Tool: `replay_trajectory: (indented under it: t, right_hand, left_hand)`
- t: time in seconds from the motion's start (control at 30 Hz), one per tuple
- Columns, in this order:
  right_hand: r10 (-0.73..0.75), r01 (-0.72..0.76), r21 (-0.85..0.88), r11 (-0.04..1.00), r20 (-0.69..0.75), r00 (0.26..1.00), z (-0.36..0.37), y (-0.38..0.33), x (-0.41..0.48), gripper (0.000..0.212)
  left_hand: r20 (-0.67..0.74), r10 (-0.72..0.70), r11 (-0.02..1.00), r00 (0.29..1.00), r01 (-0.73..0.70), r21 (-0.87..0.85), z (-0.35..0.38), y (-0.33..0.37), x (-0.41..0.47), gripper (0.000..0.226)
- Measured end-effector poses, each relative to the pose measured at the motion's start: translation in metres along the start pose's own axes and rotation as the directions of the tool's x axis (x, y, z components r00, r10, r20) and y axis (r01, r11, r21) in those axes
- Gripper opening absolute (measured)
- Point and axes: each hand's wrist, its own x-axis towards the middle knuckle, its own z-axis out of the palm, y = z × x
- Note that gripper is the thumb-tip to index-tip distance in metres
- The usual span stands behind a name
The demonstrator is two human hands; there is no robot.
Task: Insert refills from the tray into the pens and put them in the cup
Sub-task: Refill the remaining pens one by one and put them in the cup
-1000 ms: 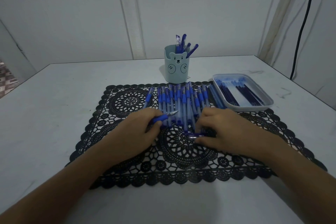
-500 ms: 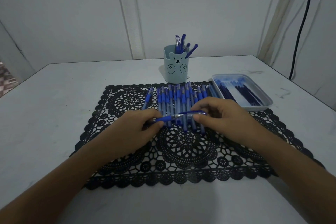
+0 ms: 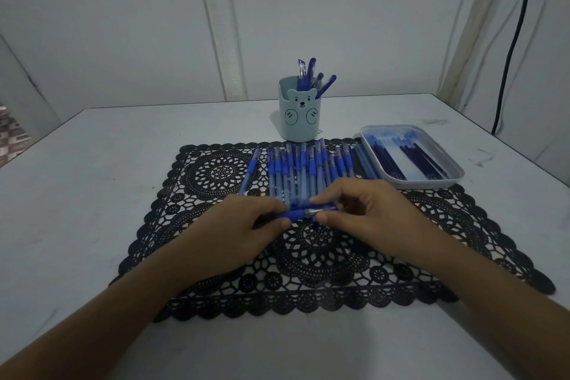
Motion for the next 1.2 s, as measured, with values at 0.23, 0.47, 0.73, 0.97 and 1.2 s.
replay_trajectory:
  t: [0.23, 0.47, 0.73, 0.97, 1.2]
  right_hand:
    - [-0.068, 0.068, 0.009, 0.998, 0.005, 0.998, 0.003, 0.002, 0.001, 0.017]
    - [-0.234, 0.197, -0.248, 0.949, -0.130, 0.963, 0.003, 0.013, 0.010, 0.028]
    - [-0.057, 0.063, -0.566, 0.822, 0.029, 0.998, 0.008, 0.041, 0.016, 0.052]
    - [-0.023, 0.049, -0.593, 0.804, 0.051, 0.998, 0.009, 0.040, 0.016, 0.051]
    - [-0.036, 0.077, -0.624, 0.778, 0.079, 0.996, 0.008, 0.042, 0.018, 0.070]
  left_hand:
    - [0.095, -0.030, 0.985, 0.995, 0.046, -0.168, -0.001, -0.003, 0.004, 0.016]
    - [0.004, -0.025, 0.990, 1.000, 0.026, -0.139, -0.004, -0.003, 0.010, 0.019]
    - [-0.378, -0.185, 0.971, 0.907, 0.110, -0.212, -0.050, 0.004, 0.046, 0.013]
    - [-0.536, -0.353, 0.792, 0.767, -0.059, -0.607, -0.117, 0.015, 0.149, 0.011]
    - [-0.546, -0.365, 0.890, 0.755, 0.110, -0.443, -0.090, -0.008, 0.206, 0.012]
